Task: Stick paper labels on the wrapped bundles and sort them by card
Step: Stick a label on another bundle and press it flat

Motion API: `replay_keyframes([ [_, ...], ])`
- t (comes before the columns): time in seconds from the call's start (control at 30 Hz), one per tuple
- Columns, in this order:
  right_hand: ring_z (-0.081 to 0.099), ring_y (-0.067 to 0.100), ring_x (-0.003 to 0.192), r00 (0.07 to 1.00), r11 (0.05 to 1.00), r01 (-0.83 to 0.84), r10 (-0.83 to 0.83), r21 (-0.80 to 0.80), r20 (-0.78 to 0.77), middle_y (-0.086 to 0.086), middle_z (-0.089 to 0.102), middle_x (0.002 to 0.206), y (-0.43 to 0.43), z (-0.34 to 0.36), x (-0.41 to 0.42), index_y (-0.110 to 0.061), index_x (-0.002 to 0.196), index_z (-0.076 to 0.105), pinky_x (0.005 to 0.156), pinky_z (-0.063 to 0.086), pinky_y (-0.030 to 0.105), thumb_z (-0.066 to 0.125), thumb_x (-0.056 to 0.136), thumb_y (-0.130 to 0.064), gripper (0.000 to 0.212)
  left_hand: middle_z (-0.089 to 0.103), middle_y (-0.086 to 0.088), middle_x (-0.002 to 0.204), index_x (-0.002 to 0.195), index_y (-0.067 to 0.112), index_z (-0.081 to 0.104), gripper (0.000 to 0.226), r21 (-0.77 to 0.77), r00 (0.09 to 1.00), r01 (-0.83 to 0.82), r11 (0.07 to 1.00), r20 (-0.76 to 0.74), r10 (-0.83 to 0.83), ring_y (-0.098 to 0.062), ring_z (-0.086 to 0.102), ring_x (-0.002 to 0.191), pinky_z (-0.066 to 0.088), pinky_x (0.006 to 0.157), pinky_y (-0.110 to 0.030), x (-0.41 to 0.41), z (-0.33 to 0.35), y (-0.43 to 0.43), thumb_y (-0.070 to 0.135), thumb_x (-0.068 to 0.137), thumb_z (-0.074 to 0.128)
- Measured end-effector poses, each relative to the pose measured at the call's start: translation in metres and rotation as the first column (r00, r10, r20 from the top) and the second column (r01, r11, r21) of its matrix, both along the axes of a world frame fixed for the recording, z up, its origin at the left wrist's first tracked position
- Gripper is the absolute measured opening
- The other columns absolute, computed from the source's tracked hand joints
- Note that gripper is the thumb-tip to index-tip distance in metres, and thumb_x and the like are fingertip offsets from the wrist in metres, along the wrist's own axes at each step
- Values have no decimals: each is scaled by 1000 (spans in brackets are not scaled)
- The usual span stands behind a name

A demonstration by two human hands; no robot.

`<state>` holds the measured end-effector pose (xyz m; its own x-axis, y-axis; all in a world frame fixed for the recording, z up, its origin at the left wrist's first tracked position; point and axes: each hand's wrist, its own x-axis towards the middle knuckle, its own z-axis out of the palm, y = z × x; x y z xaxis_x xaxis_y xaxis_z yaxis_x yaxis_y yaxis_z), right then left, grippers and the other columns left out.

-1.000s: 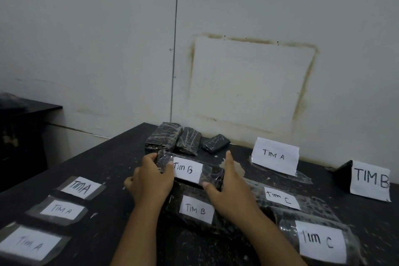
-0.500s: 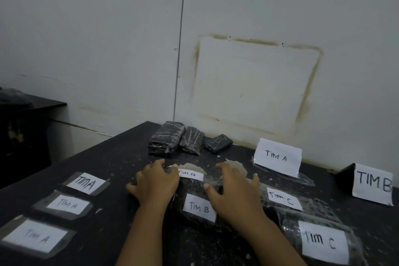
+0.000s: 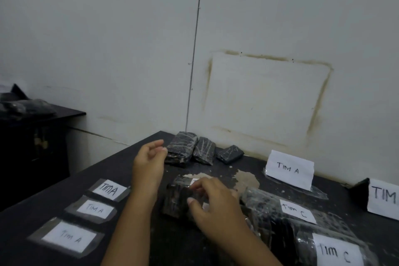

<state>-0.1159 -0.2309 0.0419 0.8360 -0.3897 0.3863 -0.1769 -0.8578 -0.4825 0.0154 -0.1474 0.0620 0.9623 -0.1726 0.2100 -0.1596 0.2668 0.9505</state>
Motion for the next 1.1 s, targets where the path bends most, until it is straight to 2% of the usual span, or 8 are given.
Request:
replay_keyframes([
  [0.1, 52, 5, 93, 995, 993, -79, 84, 91, -53, -18, 52, 96, 14, -6, 11, -42, 82, 46, 95, 40, 37, 55, 80, -43, 9, 60, 6, 91, 101, 22, 62, 14, 271, 982, 88, 959, 136, -128, -12, 57, 87, 41, 66, -18, 16, 0, 25, 13, 91, 58],
  [0.17, 53, 5, 90, 987, 980, -126, 139, 156, -75, -16, 53, 96, 29, -12, 20, -41, 83, 49, 92, 43, 35, 57, 80, -41, 9, 61, 5, 96, 102, 23, 63, 15, 442, 965, 82, 893, 188, -182, -10, 57, 89, 43, 68, -18, 28, -6, 49, 14, 90, 60],
  [0.33, 53, 3, 88, 975, 966, -208, 217, 156, -40, -12, 54, 96, 66, -38, 38, -37, 90, 50, 85, 44, 24, 57, 81, -39, 11, 63, 11, 96, 91, 40, 61, 25, 751, 925, 23, 660, 235, -299, -9, 60, 90, 50, 72, -25, 53, -28, 117, 16, 88, 63],
  [0.47, 43, 5, 106, 946, 945, -315, 305, -89, -110, -12, 51, 110, 69, -58, 35, -33, 105, 54, 92, 32, 24, 51, 83, -40, 24, 63, 17, 90, 75, 52, 62, 28, 911, 851, -108, 399, 292, -436, -2, 59, 85, 51, 80, -26, 62, -41, 157, 26, 81, 70],
  [0.63, 45, -1, 99, 943, 944, -331, 331, 9, -39, -17, 54, 102, 64, -65, 33, -33, 101, 56, 92, 34, 21, 42, 77, -49, 32, 50, 33, 95, 83, 60, 55, 25, 964, 720, -216, 158, 266, -641, 7, 48, 99, 38, 92, -22, 62, -45, 186, 36, 86, 60],
  [0.77, 45, -4, 97, 943, 943, -332, 332, 5, -31, -19, 54, 99, 64, -67, 34, -33, 99, 56, 91, 33, 19, 41, 76, -49, 32, 45, 35, 95, 86, 61, 49, 19, 944, 655, -300, 138, 309, -690, 8, 42, 102, 31, 90, -20, 63, -49, 192, 43, 88, 53],
  [0.93, 45, -6, 95, 942, 942, -333, 334, 28, -29, -21, 54, 96, 64, -68, 34, -33, 97, 57, 89, 32, 16, 45, 78, -46, 26, 45, 34, 93, 87, 52, 51, 15, 943, 653, -291, 160, 318, -688, 14, 38, 95, 26, 83, -11, 65, -52, 189, 38, 90, 54],
  [1.1, 45, -4, 96, 941, 941, -334, 336, 49, -38, -20, 54, 98, 65, -65, 32, -32, 99, 58, 92, 33, 18, 48, 80, -44, 24, 47, 27, 95, 81, 43, 49, 16, 959, 690, -270, 90, 258, -676, 3, 41, 102, 31, 92, -22, 64, -48, 176, 32, 93, 51],
])
